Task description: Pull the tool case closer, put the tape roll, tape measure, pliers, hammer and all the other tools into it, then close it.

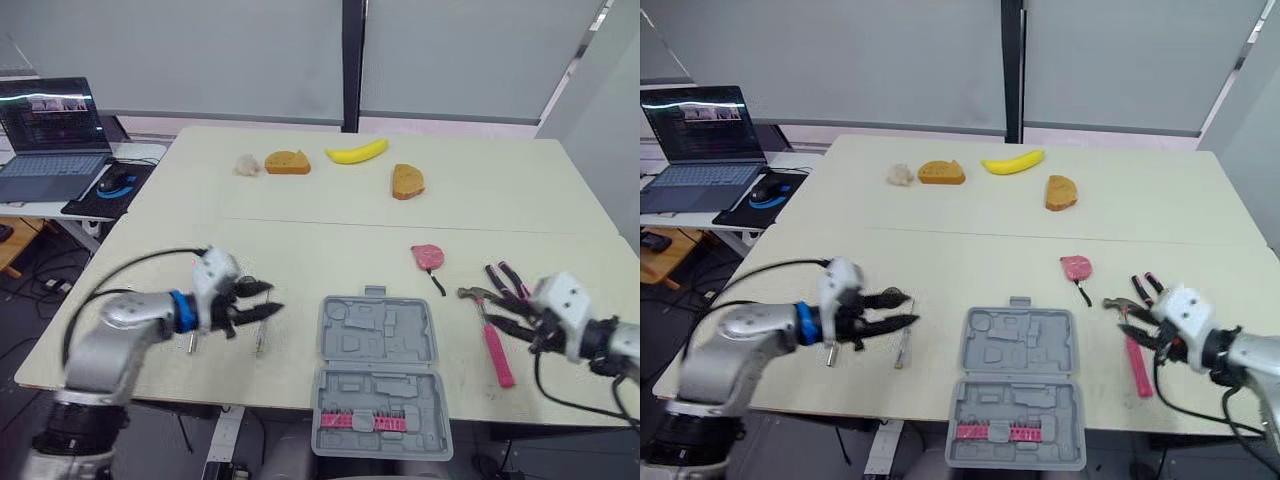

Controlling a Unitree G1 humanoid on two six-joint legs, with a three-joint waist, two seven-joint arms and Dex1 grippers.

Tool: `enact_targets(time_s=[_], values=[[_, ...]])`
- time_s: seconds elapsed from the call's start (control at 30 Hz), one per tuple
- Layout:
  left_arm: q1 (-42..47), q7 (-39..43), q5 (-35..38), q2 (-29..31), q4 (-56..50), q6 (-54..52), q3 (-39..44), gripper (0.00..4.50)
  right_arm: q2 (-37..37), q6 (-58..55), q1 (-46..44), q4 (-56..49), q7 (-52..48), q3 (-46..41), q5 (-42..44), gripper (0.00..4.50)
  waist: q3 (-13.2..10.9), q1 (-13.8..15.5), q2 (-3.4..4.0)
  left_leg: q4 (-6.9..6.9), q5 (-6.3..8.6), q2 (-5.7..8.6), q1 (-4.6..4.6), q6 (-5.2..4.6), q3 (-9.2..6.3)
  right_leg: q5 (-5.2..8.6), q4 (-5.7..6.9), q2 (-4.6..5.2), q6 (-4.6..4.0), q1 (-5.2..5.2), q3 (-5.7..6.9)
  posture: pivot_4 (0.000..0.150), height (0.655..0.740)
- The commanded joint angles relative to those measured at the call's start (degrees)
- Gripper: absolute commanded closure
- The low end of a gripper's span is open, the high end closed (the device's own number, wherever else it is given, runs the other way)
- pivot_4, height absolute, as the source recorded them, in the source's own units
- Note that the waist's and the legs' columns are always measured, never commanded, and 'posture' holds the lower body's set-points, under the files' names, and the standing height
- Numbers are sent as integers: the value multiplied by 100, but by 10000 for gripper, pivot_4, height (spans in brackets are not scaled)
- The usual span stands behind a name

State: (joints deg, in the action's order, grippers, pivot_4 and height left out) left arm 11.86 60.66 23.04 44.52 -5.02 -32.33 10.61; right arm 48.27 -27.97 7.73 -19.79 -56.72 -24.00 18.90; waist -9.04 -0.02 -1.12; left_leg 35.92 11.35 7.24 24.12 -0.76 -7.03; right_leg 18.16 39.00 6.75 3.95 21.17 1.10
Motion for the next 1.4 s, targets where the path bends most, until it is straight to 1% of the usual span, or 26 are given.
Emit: enact_targets(time_s=[0.03,0.1,0.13,0.2,0.23,0.27,0.33,0.37,0.47,0.6,0.73,0.87,0.97,1.03,1.13,1.2,1.3,1.4], values=[[104,72,216,392,727,49,694,8707,338,-61,-65,437,-212,-823,350,19226,-1,-6,2,0,1,0,0,-1,2,0,-1,0,0,0,-2,1500,7400],[184,95,261,651,1399,109,1039,2487,538,38,-71,893,-296,-1183,377,14388,-3,-8,2,-1,2,0,0,-2,5,0,-2,1,-1,2,-6,1500,7400],[203,148,219,809,1792,199,1136,0,626,133,-37,1163,-360,-1327,361,11134,-3,-7,2,-3,2,-1,-1,-2,5,0,-2,1,-1,2,-5,1500,7400],[215,297,173,1038,2355,321,1199,0,735,310,26,1574,-453,-1483,316,5949,-3,-8,1,-5,3,-1,-1,-2,5,0,-2,1,-1,4,-4,1500,7400],[221,394,133,1181,2751,404,1216,0,813,456,111,1880,-547,-1533,242,2127,-3,-9,1,-7,3,-1,-1,-2,5,1,-2,1,-2,5,-5,1500,7400],[231,473,73,1338,3202,498,1241,0,908,532,209,2240,-646,-1596,179,418,-3,-10,1,-9,3,-1,-1,-2,6,1,-3,3,-2,5,-6,1500,7400],[265,556,-23,1532,3777,685,1220,0,1053,686,326,2731,-787,-1645,114,418,-4,-12,1,-11,4,-1,0,-3,8,1,-5,5,-3,6,-8,1500,7400],[251,603,-48,1593,3888,742,1189,0,1116,680,371,2877,-860,-1673,136,418,-5,-13,2,-12,5,0,-1,-3,9,1,-5,7,-3,7,-8,1500,7400],[291,711,-16,1713,4181,652,1179,0,1289,502,595,3017,-1092,-1707,190,418,-8,-14,8,-13,6,0,0,-4,12,2,-5,12,-3,11,-11,1500,7400],[293,808,-76,1800,4409,609,1113,0,1421,25,804,2741,-1178,-1723,294,418,-9,-16,9,-16,6,-1,1,-4,12,3,-4,13,-5,14,-11,1500,7400],[327,796,-129,1808,4468,662,1075,0,1486,-389,738,2418,-1071,-1688,347,418,-9,-33,11,-18,7,-2,2,-3,13,3,-4,14,-5,18,-13,1500,7400],[341,724,-173,1741,4367,686,1039,0,1482,-522,602,2271,-952,-1634,333,418,-10,-28,11,-19,7,-2,4,-3,14,3,-4,15,-5,20,-13,1500,7400],[280,669,-168,1696,4194,673,1073,0,1412,-396,454,2096,-789,-1505,245,418,-10,-25,11,-19,7,-1,7,-2,15,3,-4,17,-5,21,-12,1500,7400],[260,617,-129,1666,4013,578,1088,0,1295,-277,240,1792,-577,-1243,210,418,-10,-30,11,-19,7,-2,8,-2,15,3,-4,17,-5,23,-13,1500,7400],[164,524,-113,1597,3592,585,1080,0,964,-301,-303,998,-279,-587,414,418,-10,-59,10,-19,7,-6,8,-2,15,3,-4,17,-5,26,-12,1500,7400],[80,475,-114,1561,3360,542,1078,0,716,-268,-602,663,-180,-235,520,418,-11,-62,12,-19,7,-7,10,-2,17,3,-4,17,-5,27,-12,1500,7400],[-102,428,-110,1506,3029,438,1043,0,188,-46,-1114,172,-100,641,562,418,-12,-75,11,-19,9,-5,14,0,17,3,-4,17,-5,29,-13,1500,7400],[-353,410,-180,1488,2726,442,964,0,-527,207,-1755,-221,29,1585,558,418,-15,-99,10,-19,9,-5,16,1,16,3,-4,17,-5,33,-13,1500,7400]])
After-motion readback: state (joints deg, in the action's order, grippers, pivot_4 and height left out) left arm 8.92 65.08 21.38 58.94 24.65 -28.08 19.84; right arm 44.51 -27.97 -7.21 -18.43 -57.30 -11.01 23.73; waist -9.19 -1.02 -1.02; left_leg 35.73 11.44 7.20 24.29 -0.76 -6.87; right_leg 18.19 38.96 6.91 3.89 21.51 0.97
